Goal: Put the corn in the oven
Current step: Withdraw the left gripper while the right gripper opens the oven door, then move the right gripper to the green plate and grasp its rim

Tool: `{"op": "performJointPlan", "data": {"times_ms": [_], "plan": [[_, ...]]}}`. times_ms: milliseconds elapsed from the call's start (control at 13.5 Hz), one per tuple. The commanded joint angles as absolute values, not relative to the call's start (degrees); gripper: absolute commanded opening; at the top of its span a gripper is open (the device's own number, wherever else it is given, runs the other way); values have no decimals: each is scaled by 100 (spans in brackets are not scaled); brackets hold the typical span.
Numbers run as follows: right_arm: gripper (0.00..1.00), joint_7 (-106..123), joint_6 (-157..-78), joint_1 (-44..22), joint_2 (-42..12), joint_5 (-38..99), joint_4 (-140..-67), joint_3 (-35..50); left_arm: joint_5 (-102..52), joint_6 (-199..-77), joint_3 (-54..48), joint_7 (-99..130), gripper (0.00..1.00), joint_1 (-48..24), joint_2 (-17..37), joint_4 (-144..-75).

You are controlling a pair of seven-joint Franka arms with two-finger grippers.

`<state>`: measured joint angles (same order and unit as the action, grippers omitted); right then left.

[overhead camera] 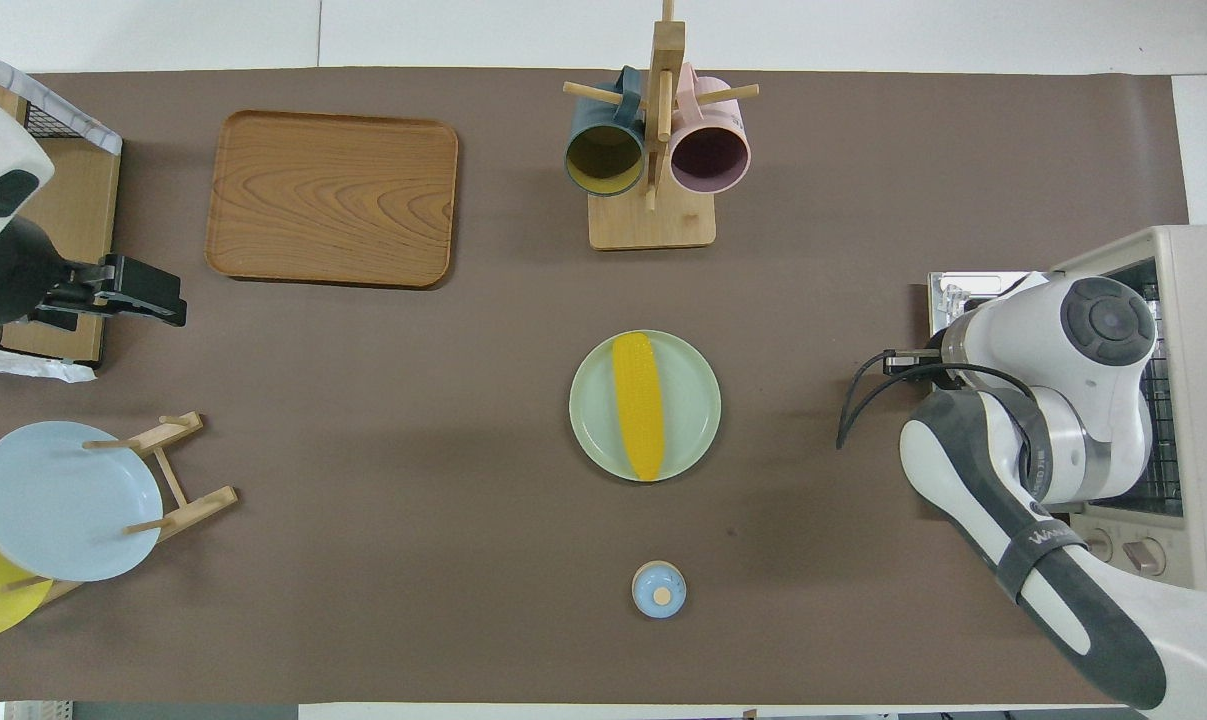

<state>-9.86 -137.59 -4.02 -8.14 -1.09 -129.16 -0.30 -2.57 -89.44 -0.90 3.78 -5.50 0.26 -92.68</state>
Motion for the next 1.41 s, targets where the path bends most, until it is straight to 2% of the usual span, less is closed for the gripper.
{"op": "performJointPlan", "data": {"times_ms": [0, 148, 222, 296, 370, 444, 667, 1037, 1333], "plan": [[0, -1282, -13406, -737, -1011, 87, -12333, -18, -132, -8851, -141, 387, 100, -413, -220, -9466], [0, -1546, -12634, -966, -1002, 105, -11824, -9, -132, -8851, -158, 378, 100, -343, -263, -9483], [11, -1651, -12308, -1097, -958, 105, -11630, -9, -132, -8859, -210, 343, 100, -238, -298, -9544], [44, -1731, -12183, -1168, -897, 105, -11602, -9, -132, -8885, -289, 334, 100, -176, -299, -9571], [90, -1705, -12138, -1160, -731, 114, -11636, -9, -132, -8929, -290, 334, 100, -167, -299, -9580], [100, -1731, -12007, -1178, -616, 114, -11654, -9, -123, -8930, -290, 325, 100, -176, -299, -9580], [100, -1348, -11883, -1300, -334, 97, -11611, 26, -123, -9061, -290, 308, 100, -176, -281, -9580], [100, -1888, -11953, -1924, -308, 158, -11549, 272, 132, -9071, -299, 79, 100, -167, -238, -9493], [100, -3222, -11769, -2740, -825, 80, -10716, 404, 132, -8754, -369, 88, 100, -158, -185, -9237]]}}
